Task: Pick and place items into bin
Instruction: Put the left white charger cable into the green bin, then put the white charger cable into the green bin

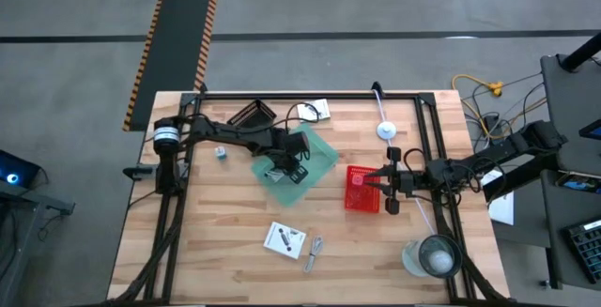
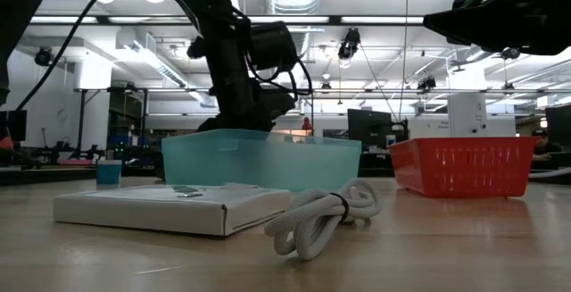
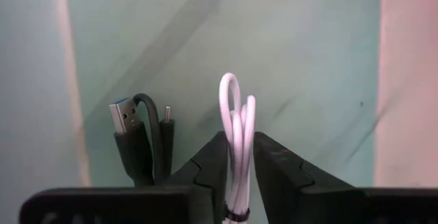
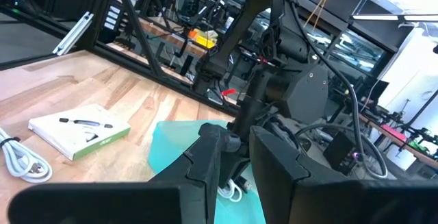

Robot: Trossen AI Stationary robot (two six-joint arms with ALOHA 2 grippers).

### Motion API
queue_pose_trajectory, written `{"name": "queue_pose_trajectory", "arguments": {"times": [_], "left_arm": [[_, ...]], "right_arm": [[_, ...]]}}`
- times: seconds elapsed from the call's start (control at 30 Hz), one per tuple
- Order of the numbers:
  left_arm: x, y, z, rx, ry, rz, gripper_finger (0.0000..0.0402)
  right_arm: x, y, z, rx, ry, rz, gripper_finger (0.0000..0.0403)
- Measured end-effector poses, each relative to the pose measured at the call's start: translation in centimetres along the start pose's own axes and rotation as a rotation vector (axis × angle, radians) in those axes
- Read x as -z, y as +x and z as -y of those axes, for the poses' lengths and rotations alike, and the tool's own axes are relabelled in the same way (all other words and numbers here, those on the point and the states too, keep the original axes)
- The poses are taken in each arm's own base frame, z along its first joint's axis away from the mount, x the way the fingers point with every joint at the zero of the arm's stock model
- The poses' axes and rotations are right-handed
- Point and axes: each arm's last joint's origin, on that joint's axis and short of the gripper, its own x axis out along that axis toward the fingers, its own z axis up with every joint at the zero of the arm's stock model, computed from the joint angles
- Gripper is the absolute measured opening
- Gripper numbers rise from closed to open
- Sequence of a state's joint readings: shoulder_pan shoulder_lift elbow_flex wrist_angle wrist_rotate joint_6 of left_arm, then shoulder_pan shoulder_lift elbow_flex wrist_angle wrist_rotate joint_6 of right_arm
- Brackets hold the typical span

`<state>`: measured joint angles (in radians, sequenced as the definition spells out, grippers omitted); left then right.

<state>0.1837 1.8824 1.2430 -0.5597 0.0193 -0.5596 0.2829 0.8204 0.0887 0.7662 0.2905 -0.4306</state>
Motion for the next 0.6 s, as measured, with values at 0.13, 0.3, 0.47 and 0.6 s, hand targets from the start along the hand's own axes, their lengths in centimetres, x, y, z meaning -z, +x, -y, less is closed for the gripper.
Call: {"name": "queue_pose_trajectory", "arguments": {"times": [0.13,0.3,0.47,0.6], "left_arm": [[0.0,0.0,0.0,0.004,0.0,0.005,0.0079],[-0.1,-0.2,0.1,0.006,0.048,0.006,0.0112],[-1.0,-1.7,0.7,0.037,0.054,0.055,0.0147],[-1.6,-3.2,1.1,0.064,0.055,0.098,0.0165]], "right_arm": [[0.0,0.0,0.0,0.0,0.0,0.0,0.0068],[0.0,0.0,0.0,0.0,0.0,0.0,0.0068],[0.0,0.0,0.0,0.0,0.0,0.0,0.0068],[0.0,0.0,0.0,-0.001,-0.001,-0.001,0.0068]]}}
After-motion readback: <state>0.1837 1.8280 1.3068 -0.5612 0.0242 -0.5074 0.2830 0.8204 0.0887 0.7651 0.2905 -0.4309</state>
